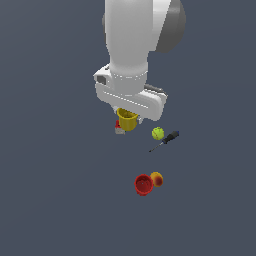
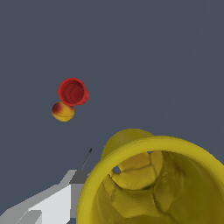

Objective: Pick up a designated object from a clutter of objects.

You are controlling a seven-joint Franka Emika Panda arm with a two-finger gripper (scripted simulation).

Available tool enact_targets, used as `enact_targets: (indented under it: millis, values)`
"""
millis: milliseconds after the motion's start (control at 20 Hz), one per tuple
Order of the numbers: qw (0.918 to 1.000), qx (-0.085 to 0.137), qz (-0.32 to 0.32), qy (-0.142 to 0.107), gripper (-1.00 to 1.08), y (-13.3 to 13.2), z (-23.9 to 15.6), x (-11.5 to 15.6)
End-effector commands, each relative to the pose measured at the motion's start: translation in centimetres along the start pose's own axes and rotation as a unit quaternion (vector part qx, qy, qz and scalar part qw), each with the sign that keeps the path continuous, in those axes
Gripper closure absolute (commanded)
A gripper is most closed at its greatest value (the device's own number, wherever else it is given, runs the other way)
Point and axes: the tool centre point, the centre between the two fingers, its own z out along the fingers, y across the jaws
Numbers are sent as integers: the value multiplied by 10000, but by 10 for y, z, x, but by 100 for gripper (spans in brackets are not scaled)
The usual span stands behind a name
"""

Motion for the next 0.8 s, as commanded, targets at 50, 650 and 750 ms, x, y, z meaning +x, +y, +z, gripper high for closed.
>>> enact_targets:
  millis: [50,650,750]
  values:
    - [10000,5,0,-2,108,-17,-30,4]
    - [10000,13,-3,-6,108,-64,-107,19]
    - [10000,13,-3,-6,108,-69,-115,21]
